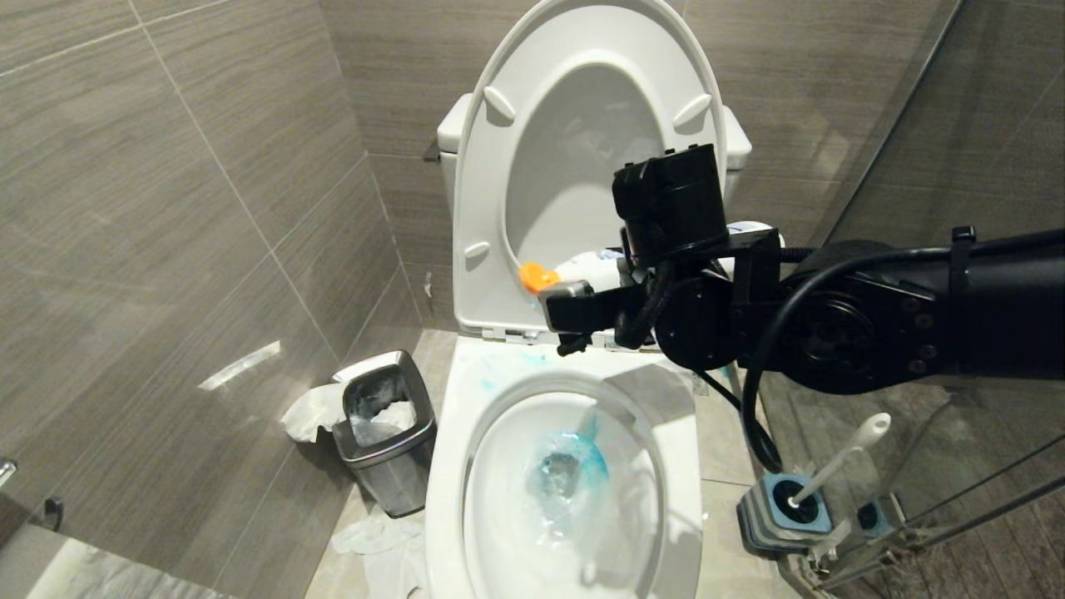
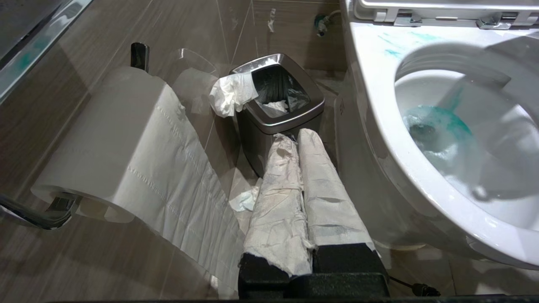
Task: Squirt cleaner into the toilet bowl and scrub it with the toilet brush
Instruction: Pour in the cleaning agent, then place the cleaning agent on the floor
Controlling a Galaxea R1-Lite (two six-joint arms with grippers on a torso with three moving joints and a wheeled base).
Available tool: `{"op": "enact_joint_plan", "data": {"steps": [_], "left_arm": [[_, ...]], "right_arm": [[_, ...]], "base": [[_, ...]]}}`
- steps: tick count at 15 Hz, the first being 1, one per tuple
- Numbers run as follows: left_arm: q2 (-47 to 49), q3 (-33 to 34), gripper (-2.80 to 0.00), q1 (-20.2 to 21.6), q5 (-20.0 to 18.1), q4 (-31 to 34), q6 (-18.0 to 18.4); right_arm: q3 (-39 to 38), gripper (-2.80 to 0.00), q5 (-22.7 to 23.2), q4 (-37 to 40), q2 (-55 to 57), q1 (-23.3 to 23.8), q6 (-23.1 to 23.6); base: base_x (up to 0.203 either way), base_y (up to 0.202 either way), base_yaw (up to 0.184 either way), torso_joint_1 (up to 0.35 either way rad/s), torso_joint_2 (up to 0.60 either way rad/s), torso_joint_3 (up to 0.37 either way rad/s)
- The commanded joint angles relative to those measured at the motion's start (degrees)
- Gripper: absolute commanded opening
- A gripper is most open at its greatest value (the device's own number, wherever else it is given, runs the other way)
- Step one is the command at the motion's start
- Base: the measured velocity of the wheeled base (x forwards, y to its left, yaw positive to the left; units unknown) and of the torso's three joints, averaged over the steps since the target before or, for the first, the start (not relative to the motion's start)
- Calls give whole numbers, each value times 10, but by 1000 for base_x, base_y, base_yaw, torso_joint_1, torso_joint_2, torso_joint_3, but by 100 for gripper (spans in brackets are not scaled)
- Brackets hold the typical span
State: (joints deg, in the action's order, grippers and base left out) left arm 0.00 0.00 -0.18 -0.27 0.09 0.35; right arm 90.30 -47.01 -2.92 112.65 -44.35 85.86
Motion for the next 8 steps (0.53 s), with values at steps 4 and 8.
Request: {"op": "enact_joint_plan", "data": {"steps": [4, 8], "left_arm": [[1, 0, -280, 0, 0, 0, 0], [0, 0, -280, 0, 0, 0, 0]], "right_arm": [[17, -280, 11, 4, 0, 6, -84], [74, -280, 25, 112, 0, 13, -192]], "base": [[0, 0, 0, 0, 0, 0], [0, 0, 0, 0, 0, 0]]}}
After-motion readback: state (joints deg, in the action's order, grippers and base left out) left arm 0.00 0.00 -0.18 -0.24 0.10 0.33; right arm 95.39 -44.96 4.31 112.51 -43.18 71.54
